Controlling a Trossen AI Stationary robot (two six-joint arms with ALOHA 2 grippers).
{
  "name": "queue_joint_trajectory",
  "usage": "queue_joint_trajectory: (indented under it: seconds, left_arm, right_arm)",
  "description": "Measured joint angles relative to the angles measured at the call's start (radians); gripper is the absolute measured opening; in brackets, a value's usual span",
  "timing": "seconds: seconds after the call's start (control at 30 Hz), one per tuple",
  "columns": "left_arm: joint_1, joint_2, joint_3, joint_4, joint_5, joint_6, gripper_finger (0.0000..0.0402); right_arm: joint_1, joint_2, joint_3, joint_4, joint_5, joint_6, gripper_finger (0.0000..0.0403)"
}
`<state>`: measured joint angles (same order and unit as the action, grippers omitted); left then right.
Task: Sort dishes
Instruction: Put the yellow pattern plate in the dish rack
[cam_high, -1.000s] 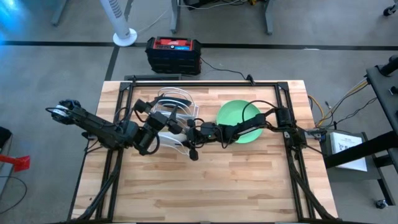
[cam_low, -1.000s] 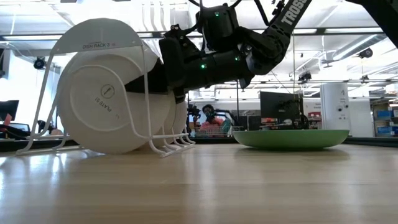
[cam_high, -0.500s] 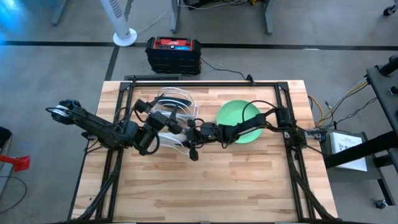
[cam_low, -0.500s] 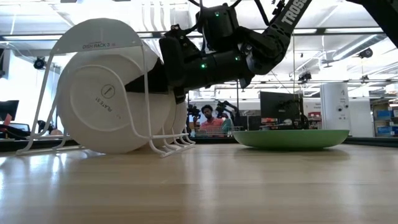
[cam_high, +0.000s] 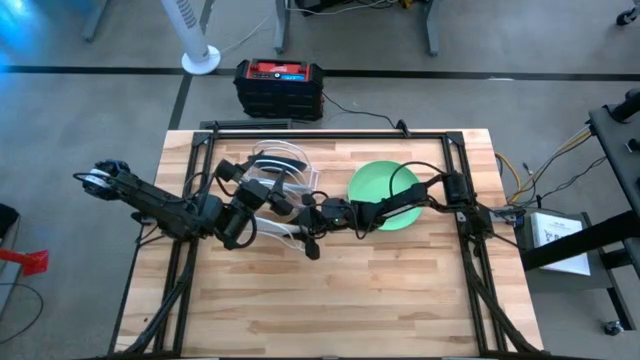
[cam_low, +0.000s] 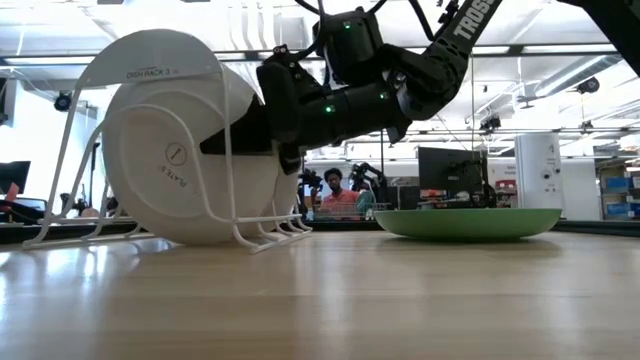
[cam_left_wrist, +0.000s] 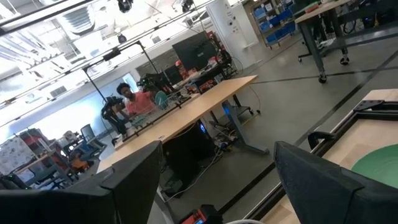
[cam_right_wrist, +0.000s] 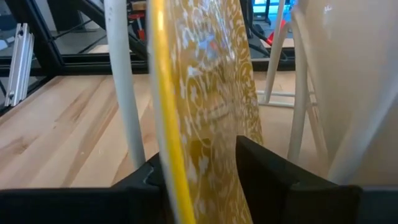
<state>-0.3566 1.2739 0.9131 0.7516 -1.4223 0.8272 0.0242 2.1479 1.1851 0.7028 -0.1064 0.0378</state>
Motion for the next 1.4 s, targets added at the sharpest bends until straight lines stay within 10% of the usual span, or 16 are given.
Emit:
queue_joint_trajectory:
  seconds: [1.4]
  left_arm:
    - [0.0,0.0,0.0,-0.001,0.0,-0.01,0.0296]
  right_arm:
    - [-0.003,-0.034,0.012,-0.127,0.0,0.039,0.0186]
